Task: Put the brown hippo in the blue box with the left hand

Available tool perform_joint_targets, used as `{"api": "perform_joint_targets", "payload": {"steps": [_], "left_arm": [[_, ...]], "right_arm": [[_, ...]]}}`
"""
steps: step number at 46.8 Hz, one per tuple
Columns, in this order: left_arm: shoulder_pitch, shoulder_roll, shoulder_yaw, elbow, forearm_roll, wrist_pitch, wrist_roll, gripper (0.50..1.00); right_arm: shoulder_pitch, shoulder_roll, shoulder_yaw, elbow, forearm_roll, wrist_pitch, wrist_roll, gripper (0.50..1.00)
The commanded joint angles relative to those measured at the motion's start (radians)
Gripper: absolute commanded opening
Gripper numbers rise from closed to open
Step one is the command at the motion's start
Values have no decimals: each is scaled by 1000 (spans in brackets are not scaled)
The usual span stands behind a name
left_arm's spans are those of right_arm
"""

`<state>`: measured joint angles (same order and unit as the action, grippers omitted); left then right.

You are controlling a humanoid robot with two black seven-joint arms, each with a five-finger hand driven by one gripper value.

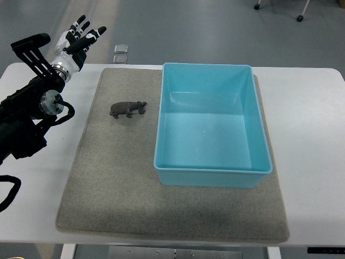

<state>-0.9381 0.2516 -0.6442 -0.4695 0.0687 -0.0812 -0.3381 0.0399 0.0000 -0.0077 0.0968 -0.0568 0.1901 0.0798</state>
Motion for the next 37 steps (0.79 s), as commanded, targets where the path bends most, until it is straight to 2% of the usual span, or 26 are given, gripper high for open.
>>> {"api": "perform_joint_targets", "payload": {"steps": [1, 37], "left_arm": [[-1, 0, 0, 0, -1, 0, -1, 996], [-1, 0, -2, 0, -1, -3, -2, 996]], "right_arm": [[0, 0, 0, 0, 0, 0, 0, 936], [0, 0, 0, 0, 0, 0, 0, 936]]}}
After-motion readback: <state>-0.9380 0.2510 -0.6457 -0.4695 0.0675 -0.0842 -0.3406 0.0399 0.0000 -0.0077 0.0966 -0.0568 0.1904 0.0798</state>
